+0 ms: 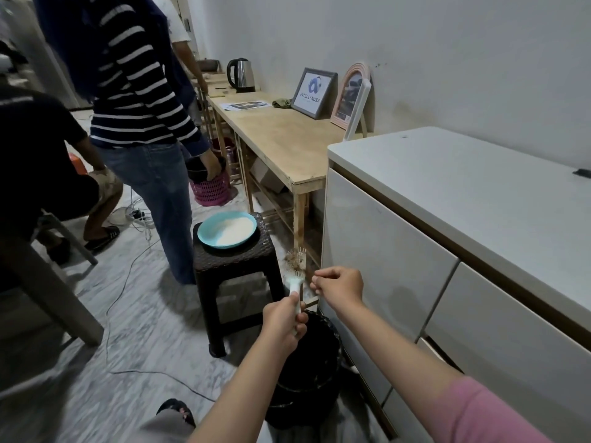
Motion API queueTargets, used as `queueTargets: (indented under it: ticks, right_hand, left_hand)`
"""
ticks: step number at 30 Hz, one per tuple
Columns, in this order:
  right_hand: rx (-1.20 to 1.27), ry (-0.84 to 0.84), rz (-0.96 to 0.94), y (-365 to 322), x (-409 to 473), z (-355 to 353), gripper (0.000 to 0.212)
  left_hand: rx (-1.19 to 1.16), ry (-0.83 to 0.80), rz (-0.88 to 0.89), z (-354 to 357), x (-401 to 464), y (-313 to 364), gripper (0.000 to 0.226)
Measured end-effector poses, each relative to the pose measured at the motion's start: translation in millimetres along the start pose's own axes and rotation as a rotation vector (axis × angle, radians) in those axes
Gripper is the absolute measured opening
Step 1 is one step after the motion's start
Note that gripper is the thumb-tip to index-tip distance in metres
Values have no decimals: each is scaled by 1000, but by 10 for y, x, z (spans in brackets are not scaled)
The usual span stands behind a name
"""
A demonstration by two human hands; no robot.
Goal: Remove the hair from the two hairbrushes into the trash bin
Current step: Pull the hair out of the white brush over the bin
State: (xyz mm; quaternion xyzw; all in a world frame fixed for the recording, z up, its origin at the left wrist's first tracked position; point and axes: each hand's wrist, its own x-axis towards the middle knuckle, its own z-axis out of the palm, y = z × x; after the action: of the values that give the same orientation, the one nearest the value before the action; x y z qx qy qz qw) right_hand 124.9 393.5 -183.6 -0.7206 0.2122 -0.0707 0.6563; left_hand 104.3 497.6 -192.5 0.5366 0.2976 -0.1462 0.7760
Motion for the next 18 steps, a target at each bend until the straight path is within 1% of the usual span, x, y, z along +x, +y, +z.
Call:
queueTargets:
  ticks: [4,7,12,15,18]
  right_hand:
    - [0,0,21,47,-11,-41,24]
    - [-20,-19,27,82,-49,-63,23]
    - [-16,-46,24,144,-134,-75,23]
    - [-1,-68,35,159,-153,-117,22]
    - [-5,-56,45,205,-154,-267,23]
  left_hand:
    - [-1,16,-7,35,9,-38,20]
    - [-51,67,-18,-3,60,-13,20]
    - [-9,119,34,-118,147,78,22]
    - [-73,163,38,-225,222,155,22]
    - [-139,248,96,-423,353,316,24]
